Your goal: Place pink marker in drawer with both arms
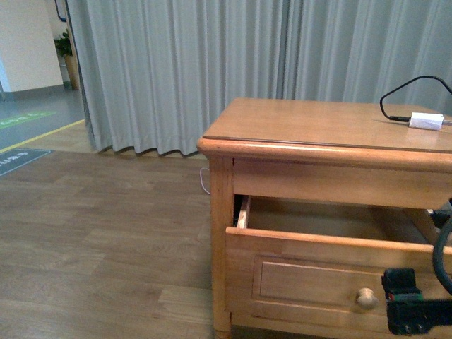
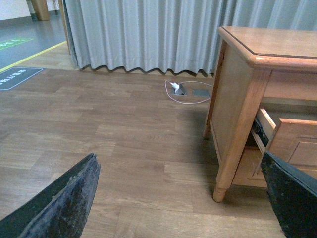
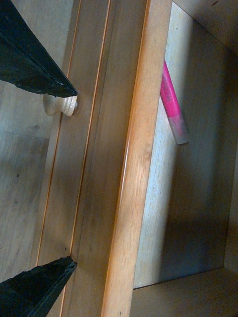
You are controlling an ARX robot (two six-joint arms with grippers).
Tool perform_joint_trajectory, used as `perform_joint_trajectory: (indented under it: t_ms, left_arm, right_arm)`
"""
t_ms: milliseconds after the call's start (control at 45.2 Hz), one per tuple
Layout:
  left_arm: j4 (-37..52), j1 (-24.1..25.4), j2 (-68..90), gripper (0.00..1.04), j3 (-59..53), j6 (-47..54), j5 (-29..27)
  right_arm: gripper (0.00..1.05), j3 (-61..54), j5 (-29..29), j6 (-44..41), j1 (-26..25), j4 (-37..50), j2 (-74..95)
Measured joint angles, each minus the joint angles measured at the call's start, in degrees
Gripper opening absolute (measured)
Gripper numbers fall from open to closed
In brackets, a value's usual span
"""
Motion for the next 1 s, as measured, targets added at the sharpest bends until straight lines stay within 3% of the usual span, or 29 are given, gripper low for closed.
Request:
perform_joint_trajectory:
  t_ms: [575,995]
  left_arm:
    - [0.00,0.00,0.00,0.99,0.00,0.00,0.00]
    - [0.00,0.00,0.00,0.99,0.00,-0.02,0.00]
  right_arm:
    - [0.96,22.38,8.24,8.11,2.03,1.60,16.50]
    - [0.96,24.11,8.28,9.05,2.14,1.84,18.45]
